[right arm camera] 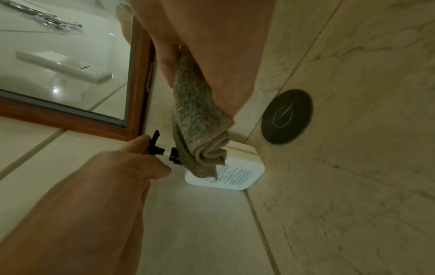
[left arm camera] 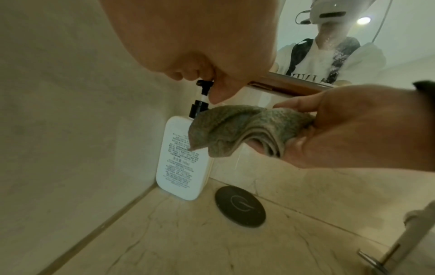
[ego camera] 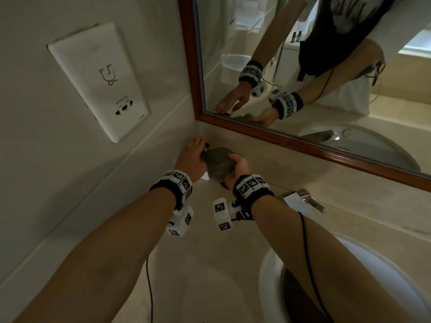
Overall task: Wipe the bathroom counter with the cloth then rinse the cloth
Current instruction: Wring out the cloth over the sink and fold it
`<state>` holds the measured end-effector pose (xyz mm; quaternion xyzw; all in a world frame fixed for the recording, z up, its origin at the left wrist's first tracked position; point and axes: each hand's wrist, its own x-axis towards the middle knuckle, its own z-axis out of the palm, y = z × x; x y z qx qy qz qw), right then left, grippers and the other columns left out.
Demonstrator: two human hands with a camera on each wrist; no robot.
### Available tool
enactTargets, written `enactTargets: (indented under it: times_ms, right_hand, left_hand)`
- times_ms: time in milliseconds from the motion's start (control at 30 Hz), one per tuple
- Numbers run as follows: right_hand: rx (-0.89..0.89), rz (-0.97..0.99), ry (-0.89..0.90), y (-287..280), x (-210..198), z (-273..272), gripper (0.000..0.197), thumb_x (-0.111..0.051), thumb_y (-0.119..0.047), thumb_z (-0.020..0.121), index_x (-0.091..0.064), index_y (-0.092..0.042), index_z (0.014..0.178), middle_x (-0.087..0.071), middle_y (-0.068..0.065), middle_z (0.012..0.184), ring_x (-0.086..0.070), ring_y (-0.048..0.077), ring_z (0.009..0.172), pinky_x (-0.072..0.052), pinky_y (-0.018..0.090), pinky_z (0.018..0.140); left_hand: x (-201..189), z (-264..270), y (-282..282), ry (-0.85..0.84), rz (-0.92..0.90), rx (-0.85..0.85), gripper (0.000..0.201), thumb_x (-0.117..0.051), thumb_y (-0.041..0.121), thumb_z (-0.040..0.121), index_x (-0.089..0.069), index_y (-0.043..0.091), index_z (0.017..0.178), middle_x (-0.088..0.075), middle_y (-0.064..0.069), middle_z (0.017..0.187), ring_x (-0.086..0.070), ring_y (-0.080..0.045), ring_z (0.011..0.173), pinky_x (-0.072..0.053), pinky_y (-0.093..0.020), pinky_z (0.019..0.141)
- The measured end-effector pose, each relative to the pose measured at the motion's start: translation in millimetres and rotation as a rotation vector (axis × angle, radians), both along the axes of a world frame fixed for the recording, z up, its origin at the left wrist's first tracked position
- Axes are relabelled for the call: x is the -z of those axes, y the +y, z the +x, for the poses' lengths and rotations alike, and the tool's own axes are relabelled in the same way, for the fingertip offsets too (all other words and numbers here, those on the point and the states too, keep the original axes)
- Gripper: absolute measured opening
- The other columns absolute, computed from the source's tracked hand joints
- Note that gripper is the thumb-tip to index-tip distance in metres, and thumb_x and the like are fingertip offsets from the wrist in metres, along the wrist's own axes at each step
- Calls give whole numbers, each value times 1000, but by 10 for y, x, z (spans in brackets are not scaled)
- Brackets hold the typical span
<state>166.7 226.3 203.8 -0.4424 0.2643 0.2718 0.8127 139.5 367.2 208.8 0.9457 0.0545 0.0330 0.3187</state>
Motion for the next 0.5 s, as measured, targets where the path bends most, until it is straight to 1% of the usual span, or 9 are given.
enactTargets:
  times_ms: [67, 133, 167, 200, 267, 333, 433, 500]
  right_hand:
    - [7, 24, 9, 52, 12, 21, 32, -55, -17, 87, -63, -3, 115, -66, 19, 110, -62, 36, 105, -50, 44, 90]
    - [-4, 64, 11, 97, 11, 23, 30, -55, -19, 88, -63, -2, 111, -66, 20, 111, -61, 36, 106, -50, 44, 88]
    - [-17, 87, 11, 117, 7, 25, 28, -54, -21, 89, -64, -2, 107, -65, 21, 110, -61, 36, 105, -49, 44, 90]
    - [-25, 107, 15, 135, 5, 27, 29, -53, -24, 90, -64, -2, 105, -65, 21, 112, -60, 37, 107, -48, 46, 94]
    - [-32, 141, 22, 166, 13, 36, 34, -52, -29, 91, -64, -2, 107, -64, 22, 116, -57, 38, 114, -44, 48, 100]
    - [-29, 177, 15, 184, 27, 48, 36, -49, -30, 93, -63, -1, 109, -64, 22, 111, -55, 38, 116, -42, 49, 103]
    - [-23, 210, 5, 214, 23, 56, 33, -47, -29, 94, -63, -1, 102, -64, 21, 106, -55, 38, 116, -41, 49, 103]
    - [-28, 209, -3, 233, 17, 47, 34, -48, -30, 94, -63, -2, 106, -64, 21, 111, -58, 37, 109, -44, 47, 98]
  left_hand:
    - [-10, 0, 25, -7, 69, 29, 64, -49, 4, 92, -23, 5, 150, -16, -11, 159, -12, -26, 148, -14, -41, 120]
    - [3, 2, 49, 0, 91, 51, 66, -50, 4, 91, -21, 5, 150, -14, -11, 160, -9, -25, 148, -11, -40, 120]
    - [7, -2, 52, 4, 101, 58, 67, -50, 4, 90, -21, 5, 150, -13, -11, 160, -9, -24, 149, -10, -39, 120]
    - [11, -9, 52, 4, 114, 61, 67, -49, 4, 90, -20, 6, 150, -14, -10, 160, -10, -24, 148, -10, -38, 120]
    - [14, -16, 60, -12, 146, 58, 67, -49, 4, 89, -22, 7, 150, -17, -10, 160, -14, -24, 147, -12, -37, 120]
    - [13, -9, 67, -24, 175, 58, 69, -49, 3, 86, -25, 8, 150, -20, -9, 159, -19, -26, 146, -16, -39, 119]
    - [19, 8, 69, -5, 202, 53, 73, -53, 5, 83, -25, 10, 150, -20, -7, 159, -19, -24, 146, -16, -37, 119]
    - [25, 11, 62, 4, 204, 50, 76, -54, 4, 81, -24, 11, 151, -19, -6, 159, -17, -23, 147, -15, -34, 120]
